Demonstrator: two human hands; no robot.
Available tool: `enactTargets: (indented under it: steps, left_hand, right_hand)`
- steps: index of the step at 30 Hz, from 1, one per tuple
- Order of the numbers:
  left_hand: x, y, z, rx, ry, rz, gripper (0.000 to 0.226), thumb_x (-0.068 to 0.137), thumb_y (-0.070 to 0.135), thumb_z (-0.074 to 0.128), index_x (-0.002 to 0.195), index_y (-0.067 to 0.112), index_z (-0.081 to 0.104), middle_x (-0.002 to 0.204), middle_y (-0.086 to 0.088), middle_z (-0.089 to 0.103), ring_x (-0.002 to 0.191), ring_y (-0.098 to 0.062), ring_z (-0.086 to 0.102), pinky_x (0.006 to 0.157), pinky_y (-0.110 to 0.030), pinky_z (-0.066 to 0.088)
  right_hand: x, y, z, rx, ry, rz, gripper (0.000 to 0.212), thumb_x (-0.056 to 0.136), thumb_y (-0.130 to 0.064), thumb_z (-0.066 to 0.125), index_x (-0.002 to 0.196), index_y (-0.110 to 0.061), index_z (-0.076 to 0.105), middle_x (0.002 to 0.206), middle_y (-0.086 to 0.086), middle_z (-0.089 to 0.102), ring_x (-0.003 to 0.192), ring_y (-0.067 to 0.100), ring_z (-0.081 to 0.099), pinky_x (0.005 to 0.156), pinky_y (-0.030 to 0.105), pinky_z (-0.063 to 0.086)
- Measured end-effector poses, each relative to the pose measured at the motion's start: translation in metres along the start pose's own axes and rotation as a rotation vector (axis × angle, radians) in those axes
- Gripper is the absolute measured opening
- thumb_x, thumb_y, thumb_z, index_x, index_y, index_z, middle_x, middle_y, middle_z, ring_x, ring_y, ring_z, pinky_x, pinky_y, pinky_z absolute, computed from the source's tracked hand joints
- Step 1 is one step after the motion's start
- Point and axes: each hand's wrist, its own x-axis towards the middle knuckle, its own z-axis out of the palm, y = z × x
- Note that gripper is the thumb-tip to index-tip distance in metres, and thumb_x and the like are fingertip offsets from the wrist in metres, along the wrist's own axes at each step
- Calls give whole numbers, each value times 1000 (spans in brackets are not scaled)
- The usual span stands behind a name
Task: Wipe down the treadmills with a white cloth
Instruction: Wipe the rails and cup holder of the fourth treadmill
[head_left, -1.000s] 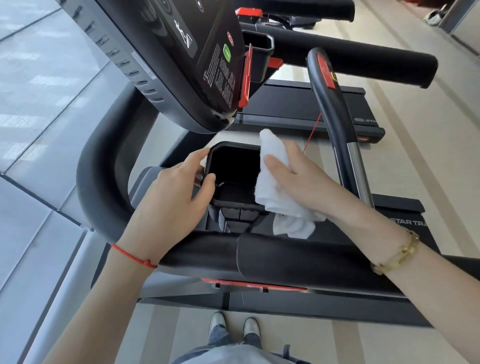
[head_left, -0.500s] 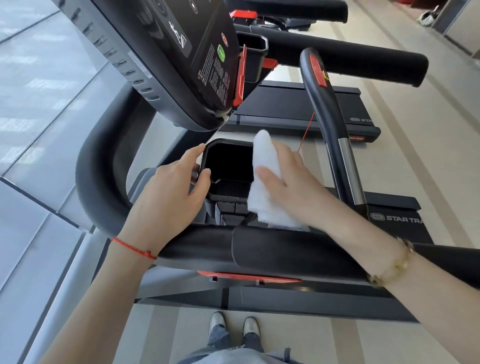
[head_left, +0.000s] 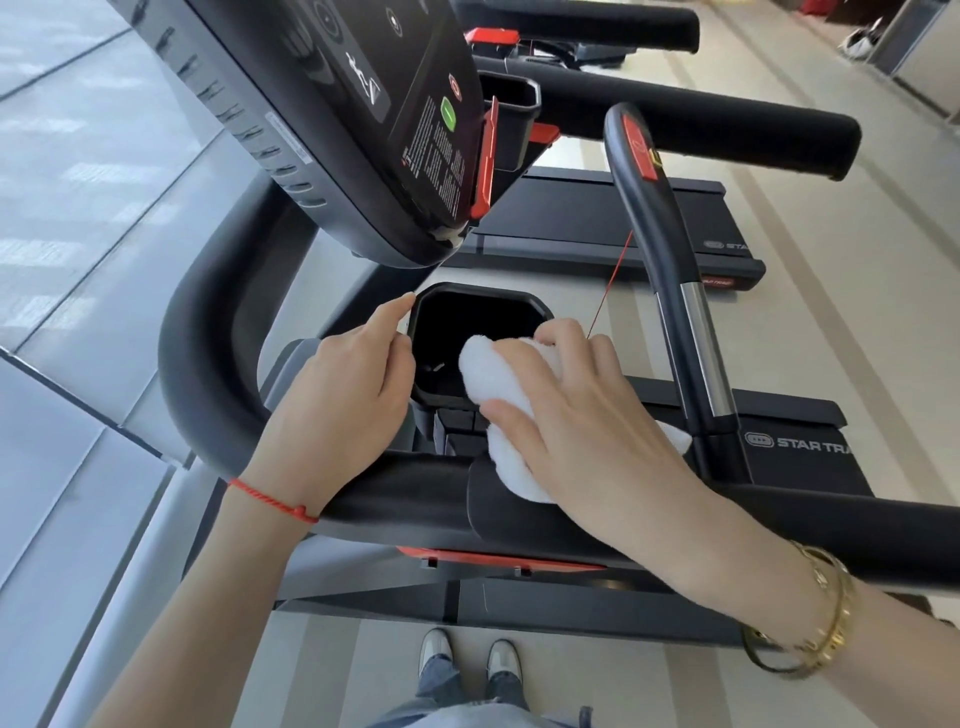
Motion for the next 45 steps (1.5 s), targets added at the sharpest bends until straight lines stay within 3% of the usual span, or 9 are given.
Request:
enactTargets:
  steps: [11, 14, 20, 28, 33, 36, 38, 40, 45]
  left_hand:
    - [-1, 1, -3, -31, -9, -5, 43, 101, 18, 39, 142, 20, 48, 50, 8, 47, 63, -2, 54, 61, -18, 41]
    - [-1, 1, -2, -40, -14, -9, 44, 100, 22, 38, 143, 23, 46, 57, 5, 54, 68, -6, 55, 67, -24, 42]
    - [-1, 0, -2, -47, -50, -16, 47, 99, 25, 37, 145, 24, 42, 68, 2, 62, 65, -8, 55, 59, -31, 45]
    - [-1, 1, -2, -60, -42, -15, 45, 99, 23, 41, 144, 23, 44, 74, 3, 64, 66, -7, 57, 60, -29, 45]
    - [-3, 2, -2, -50, -42, -24, 45, 99, 24, 43, 145, 25, 43, 79, 4, 65, 70, -7, 58, 63, -33, 50]
    - [-3, 3, -2, -43, -46, -16, 46, 99, 23, 44, 144, 25, 43, 71, 8, 63, 69, -7, 59, 62, -33, 51]
    - [-3, 3, -3, -30, -57, -15, 46, 99, 24, 43, 144, 25, 43, 69, 7, 63, 65, -9, 60, 62, -38, 53]
    - [-3, 4, -3, -22, -62, -18, 46, 99, 25, 43, 145, 25, 42, 72, 4, 66, 60, -12, 61, 65, -44, 54]
    - [-2, 5, -3, -13, -66, -20, 47, 98, 25, 42, 145, 25, 41, 77, 0, 68, 59, -14, 62, 63, -47, 55]
  right_hand:
    - [8, 11, -13, -51, -136, -218, 46, 96, -53, 30, 141, -44, 38, 132, -19, 36, 107, 18, 30, 96, 33, 33]
    - [-1, 25, -19, 20, -144, -169, 48, 93, -53, 29, 139, -47, 42, 131, -22, 36, 109, 17, 30, 96, 29, 33]
    - [15, 1, -11, -111, -83, -261, 40, 100, -49, 34, 139, -42, 43, 133, -14, 38, 105, 20, 31, 93, 34, 35]
    - [-5, 40, 6, 266, 63, 99, 44, 98, -46, 33, 141, -41, 34, 130, -15, 35, 110, 12, 31, 88, 28, 27]
    - [34, 53, 22, 757, -81, 410, 37, 103, -48, 28, 130, -24, 38, 111, -7, 53, 94, 6, 52, 72, 24, 36]
    - [59, 53, 20, 1002, -135, 530, 42, 103, -52, 25, 136, -28, 36, 99, -16, 51, 90, -1, 50, 80, 27, 43]
    - [67, 51, 17, 1004, -119, 552, 42, 103, -51, 25, 135, -26, 36, 99, -10, 52, 89, 6, 53, 82, 32, 46]
    - [60, 48, 17, 936, -84, 468, 34, 104, -47, 28, 128, -27, 38, 99, -6, 54, 86, 10, 54, 70, 29, 43]
    - [38, 48, 19, 772, -124, 341, 40, 102, -49, 31, 136, -28, 31, 101, -8, 57, 85, 3, 56, 62, 25, 37]
